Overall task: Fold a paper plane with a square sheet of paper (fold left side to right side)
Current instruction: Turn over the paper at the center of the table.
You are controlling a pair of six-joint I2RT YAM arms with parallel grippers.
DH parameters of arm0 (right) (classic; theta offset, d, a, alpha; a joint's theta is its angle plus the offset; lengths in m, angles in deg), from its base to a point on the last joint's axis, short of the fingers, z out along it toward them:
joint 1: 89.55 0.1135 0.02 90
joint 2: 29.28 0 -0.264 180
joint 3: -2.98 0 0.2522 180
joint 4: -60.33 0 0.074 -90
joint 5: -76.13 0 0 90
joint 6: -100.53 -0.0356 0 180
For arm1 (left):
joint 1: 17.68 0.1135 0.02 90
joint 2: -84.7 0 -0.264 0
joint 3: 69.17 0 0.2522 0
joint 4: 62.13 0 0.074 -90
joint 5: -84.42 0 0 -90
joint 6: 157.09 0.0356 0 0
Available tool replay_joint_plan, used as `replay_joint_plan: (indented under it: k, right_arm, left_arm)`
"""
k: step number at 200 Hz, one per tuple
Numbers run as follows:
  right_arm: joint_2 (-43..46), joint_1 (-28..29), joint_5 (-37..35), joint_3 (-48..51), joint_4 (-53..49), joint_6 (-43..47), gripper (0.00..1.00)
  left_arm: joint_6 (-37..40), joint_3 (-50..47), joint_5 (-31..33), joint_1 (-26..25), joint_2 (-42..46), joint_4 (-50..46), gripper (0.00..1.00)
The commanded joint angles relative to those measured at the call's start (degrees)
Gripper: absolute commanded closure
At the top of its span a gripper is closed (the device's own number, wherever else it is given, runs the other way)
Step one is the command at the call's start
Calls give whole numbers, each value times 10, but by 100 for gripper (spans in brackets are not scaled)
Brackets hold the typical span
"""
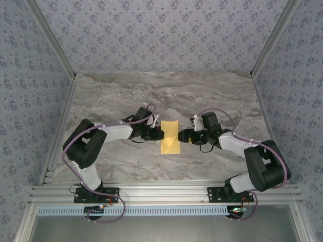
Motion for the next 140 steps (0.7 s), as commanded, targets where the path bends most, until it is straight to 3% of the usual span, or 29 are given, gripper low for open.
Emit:
replay_joint_plan:
  k: [1,59,92,120,140]
  right_arm:
    - [-18,3,11,-11,30,-23,28]
    - [-79,27,26,-54,58,-37,29]
    - [-127,40,19,-92,55,-42,38]
    - [-151,46,19,-110,59,-47,52]
    - [-145,46,23,-110,58,-42,70]
  left_arm:
    - [-2,-13,12,2,34,22,98]
    - [-1,-20,18,2,46,26,97]
    - [1,-20,22,2,50,21,97]
    - [2,-22,38,2,65,14,93]
    - [0,-28,53,3,89,9,80]
